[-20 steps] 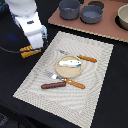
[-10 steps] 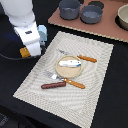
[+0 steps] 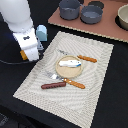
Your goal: Interact with the objects in diverse but meaningful ways.
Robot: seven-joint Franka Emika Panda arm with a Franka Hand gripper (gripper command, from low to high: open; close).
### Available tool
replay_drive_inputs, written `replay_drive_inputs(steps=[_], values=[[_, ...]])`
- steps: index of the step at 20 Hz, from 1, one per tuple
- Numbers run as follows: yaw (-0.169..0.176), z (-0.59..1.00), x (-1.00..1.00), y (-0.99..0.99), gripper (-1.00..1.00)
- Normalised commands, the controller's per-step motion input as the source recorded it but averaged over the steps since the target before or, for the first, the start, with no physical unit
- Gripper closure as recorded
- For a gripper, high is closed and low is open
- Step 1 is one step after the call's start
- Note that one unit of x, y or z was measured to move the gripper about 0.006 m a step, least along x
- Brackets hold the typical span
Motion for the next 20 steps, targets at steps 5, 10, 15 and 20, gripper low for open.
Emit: replay_drive_inputs(steps=[5, 10, 15, 20], values=[[0.027, -0.09, -0.27, 0.07, 1.00], [0.090, 0.98, -0.26, 0.63, 1.00], [0.057, 1.00, 0.05, 0.77, 1.00], [0.006, 0.73, 0.48, 0.73, 1.00]])
